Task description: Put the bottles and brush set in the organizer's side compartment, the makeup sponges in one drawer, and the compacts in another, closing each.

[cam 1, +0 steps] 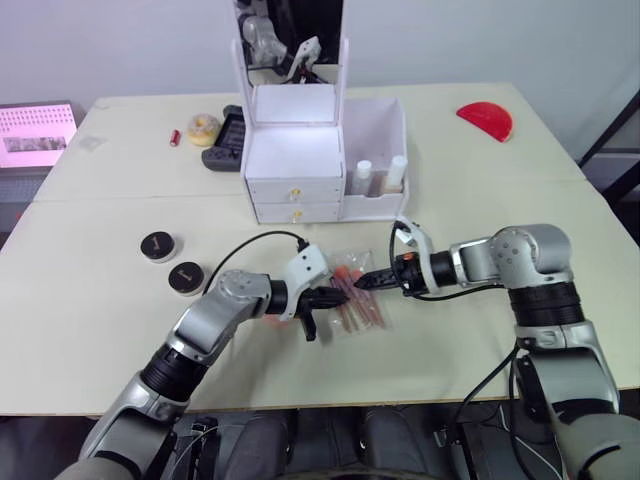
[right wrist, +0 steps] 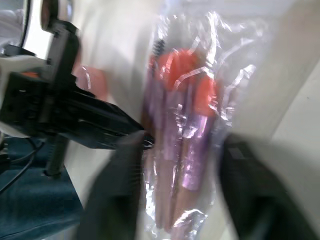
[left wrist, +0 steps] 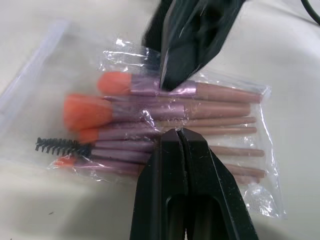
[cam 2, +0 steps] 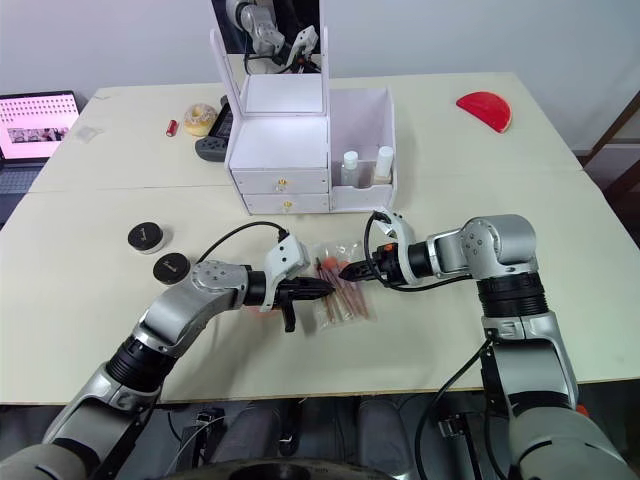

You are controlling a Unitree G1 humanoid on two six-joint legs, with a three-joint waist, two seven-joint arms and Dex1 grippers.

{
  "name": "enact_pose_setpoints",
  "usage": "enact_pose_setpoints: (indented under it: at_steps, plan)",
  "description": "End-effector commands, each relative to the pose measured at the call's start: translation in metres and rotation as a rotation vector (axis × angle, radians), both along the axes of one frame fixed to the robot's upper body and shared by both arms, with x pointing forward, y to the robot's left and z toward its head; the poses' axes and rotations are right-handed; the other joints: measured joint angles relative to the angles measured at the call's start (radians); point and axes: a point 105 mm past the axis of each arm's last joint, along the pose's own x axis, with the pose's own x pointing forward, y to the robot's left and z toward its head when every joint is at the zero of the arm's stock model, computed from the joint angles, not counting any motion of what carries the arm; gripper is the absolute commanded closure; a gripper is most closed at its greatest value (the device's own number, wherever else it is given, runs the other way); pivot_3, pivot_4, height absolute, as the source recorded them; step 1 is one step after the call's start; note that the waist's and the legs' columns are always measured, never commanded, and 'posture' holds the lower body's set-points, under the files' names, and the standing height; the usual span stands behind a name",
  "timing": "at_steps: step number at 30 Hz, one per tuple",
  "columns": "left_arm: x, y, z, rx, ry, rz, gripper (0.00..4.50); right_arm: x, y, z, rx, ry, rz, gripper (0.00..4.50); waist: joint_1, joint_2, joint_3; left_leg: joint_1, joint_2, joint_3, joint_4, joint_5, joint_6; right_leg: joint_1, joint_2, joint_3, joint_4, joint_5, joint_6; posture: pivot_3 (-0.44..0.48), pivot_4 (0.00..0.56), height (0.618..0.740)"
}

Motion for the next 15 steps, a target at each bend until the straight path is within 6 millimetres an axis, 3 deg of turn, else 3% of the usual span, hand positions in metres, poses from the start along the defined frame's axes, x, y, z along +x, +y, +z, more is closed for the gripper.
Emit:
enact_pose_setpoints:
  at_steps: [1,13,15]
  plan:
    - [0.0,0.0,0.003,-0.009,-0.017,-0.003,4.5,-0.003,0.006,0.0,0.005,0.001,0.03,4.47,0.001,0.0,0.0,0.0,0.0,0.0,0.0,0.0,0.0,0.0,0.0,0.0,0.0,0.0,0.0,0.0,0.15,0.74]
    - [0.003,0.002,0.014,-0.06,-0.03,0.004,4.5,0.001,0.004,0.004,0.029,-0.006,0.003,4.47,0.002,0.0,0.0,0.0,0.0,0.0,0.0,0.0,0.0,0.0,0.0,0.0,0.0,0.0,0.0,0.0,0.15,0.74]
    - [0.002,0.004,0.025,-0.1,-0.029,-0.003,3.61,0.001,0.002,0.008,0.047,-0.011,0.001,4.5,0.003,0.0,0.0,0.0,0.0,0.0,0.0,0.0,0.0,0.0,0.0,0.0,0.0,0.0,0.0,0.0,0.15,0.74]
